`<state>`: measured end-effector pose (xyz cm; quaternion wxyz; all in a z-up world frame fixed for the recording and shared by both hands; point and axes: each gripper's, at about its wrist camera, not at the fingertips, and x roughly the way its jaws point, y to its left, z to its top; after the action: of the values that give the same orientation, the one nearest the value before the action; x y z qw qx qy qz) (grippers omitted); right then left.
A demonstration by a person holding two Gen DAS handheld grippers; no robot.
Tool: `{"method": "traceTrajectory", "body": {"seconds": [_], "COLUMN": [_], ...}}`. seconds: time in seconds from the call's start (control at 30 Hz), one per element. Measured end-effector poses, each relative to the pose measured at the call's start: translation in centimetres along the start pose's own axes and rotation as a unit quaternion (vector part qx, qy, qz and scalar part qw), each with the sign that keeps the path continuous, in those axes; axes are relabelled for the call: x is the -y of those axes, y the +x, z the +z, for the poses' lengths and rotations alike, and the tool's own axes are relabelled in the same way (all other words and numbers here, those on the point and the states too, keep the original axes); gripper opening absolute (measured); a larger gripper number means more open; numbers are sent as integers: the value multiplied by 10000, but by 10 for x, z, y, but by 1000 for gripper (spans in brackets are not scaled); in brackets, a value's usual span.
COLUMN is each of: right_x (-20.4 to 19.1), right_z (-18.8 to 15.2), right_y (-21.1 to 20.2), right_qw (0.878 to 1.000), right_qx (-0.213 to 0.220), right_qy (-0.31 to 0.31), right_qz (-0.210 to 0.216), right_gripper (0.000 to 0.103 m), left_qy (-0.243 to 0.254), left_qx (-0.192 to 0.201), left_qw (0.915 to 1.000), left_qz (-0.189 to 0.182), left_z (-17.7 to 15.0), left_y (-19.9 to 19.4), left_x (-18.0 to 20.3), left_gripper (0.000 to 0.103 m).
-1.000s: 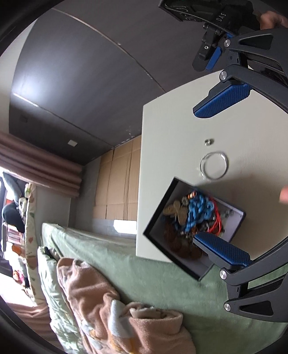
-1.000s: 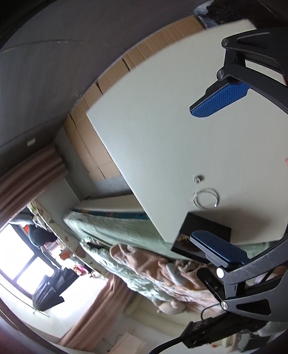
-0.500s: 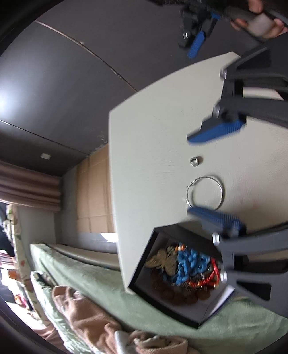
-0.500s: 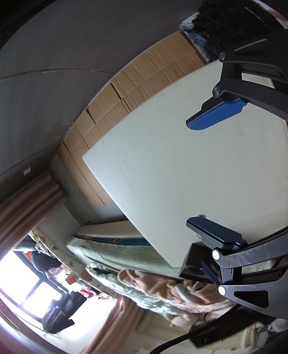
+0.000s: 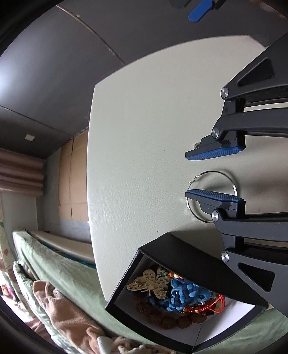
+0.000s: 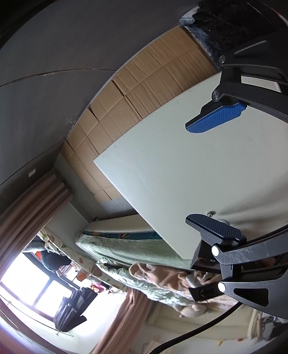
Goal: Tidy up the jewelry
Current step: 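Move the open left tool over the large silver hoop, then close the left tool on the rim of the silver hoop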
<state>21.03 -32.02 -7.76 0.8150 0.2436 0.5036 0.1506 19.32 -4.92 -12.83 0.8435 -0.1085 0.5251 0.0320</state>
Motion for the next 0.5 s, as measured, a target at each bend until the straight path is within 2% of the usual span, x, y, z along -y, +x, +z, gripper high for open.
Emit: {"method": "traceTrajectory", "body": {"seconds": [0.1,0.27,0.3,0.33,0.43,0.5], "right_x": [-1,-2,-2,-2,-5,-9], "right_z": [0,-1,-2,-2,-4,-6], "right_y": [0,0,1,1,3,4], "right_qw": [10000,9999,9999,9998,9997,9995], "right_qx": [2,-3,-7,-17,-47,-60], "right_qy": [-17,-54,-64,-80,-151,-234], "right_qz": [-19,-88,-115,-155,-191,-200], "right_gripper": [77,77,77,77,77,77], "left_qy": [175,437,489,555,681,624], "left_qx": [139,298,303,283,261,204], "left_qw": [9993,9968,9966,9965,9963,9975], "left_qz": [306,603,589,550,464,279], "left_z": [-2,-8,-8,-9,-11,-10], "left_y": [3,4,4,4,3,2], "left_x": [8,13,14,14,14,11], "left_gripper": [26,17,7,3,2,2]}}
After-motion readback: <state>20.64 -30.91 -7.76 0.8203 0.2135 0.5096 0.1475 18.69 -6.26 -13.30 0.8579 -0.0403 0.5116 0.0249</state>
